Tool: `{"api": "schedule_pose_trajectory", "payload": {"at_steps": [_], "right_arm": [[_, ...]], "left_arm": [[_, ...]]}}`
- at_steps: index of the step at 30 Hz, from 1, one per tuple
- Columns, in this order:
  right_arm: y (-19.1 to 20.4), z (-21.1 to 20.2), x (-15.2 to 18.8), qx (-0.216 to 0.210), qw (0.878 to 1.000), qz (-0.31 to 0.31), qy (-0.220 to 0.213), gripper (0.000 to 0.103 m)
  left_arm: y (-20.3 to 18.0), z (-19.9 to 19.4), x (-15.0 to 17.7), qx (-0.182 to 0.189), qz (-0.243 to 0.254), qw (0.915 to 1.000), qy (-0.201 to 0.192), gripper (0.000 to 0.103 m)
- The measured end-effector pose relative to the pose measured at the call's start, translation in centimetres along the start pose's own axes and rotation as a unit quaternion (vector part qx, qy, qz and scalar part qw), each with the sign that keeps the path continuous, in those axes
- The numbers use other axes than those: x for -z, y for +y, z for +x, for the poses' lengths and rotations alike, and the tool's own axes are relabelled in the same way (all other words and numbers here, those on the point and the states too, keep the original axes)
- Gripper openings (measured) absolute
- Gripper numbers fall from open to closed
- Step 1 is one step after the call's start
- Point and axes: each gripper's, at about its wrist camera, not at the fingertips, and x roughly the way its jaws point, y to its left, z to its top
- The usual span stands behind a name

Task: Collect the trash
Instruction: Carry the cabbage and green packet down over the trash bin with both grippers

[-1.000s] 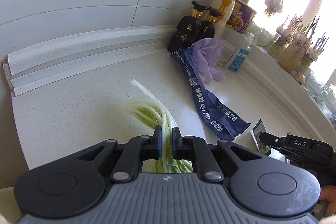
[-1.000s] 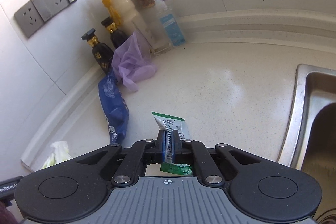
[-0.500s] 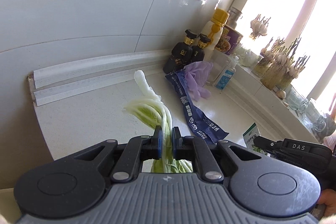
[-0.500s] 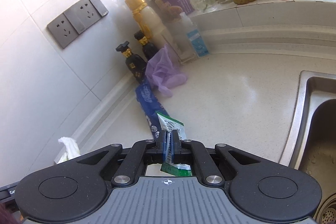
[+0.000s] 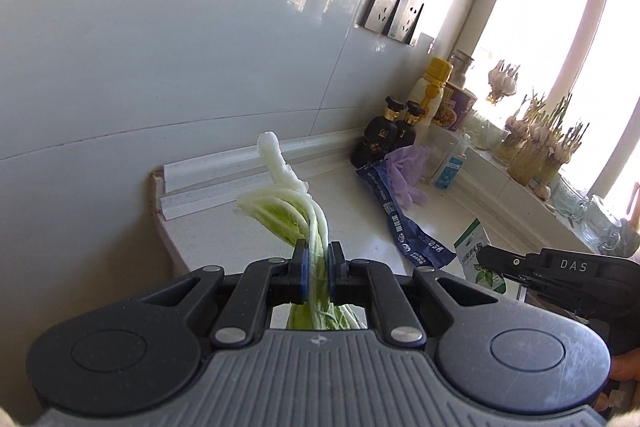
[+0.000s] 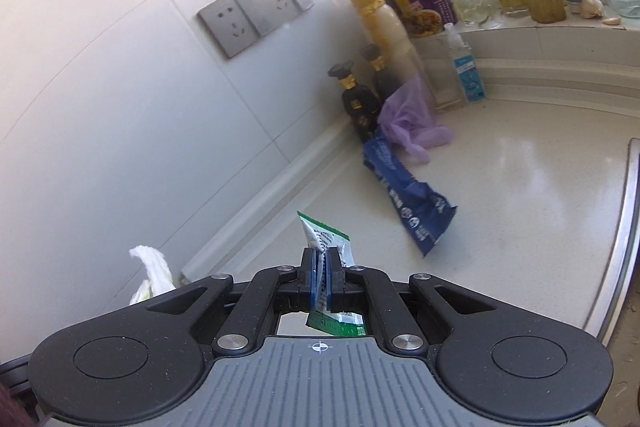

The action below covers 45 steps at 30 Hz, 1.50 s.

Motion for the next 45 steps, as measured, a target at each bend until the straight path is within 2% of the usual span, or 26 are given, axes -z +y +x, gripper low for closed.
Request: {"api": "schedule_pose_trajectory", "payload": {"at_steps": [10, 19, 26, 32, 37, 45], "right_arm": [[7.3, 1.5, 5.0, -0.07, 0.996, -0.043, 0.046, 0.004], [11.3, 3.8, 10.1, -0.097, 0.988, -0.063, 0.098, 0.004], [11.9, 7.4, 14.9, -0.103, 0.983, -0.064, 0.141, 0.005], [11.8, 11.7, 21.2, -0.103, 0.975, -0.068, 0.183, 0.005], [11.0, 15.8, 25.8, -0.084, 0.969, -0.079, 0.219, 0.005], [9.2, 20.6, 29.9, -0.066, 0.961, -0.076, 0.257, 0.005]], "left_arm": [[4.0, -3.0, 1.8, -0.055, 0.026, 0.9981, -0.003, 0.008], [8.7, -3.5, 4.8, -0.074, 0.012, 0.9967, 0.031, 0.008], [12.4, -2.0, 8.4, -0.088, -0.009, 0.9935, 0.071, 0.008], [16.2, 0.9, 12.5, -0.105, -0.039, 0.9877, 0.109, 0.008], [19.3, 2.9, 15.3, -0.129, -0.048, 0.9813, 0.134, 0.008], [23.1, 5.7, 18.3, -0.17, -0.059, 0.9705, 0.161, 0.008]]}}
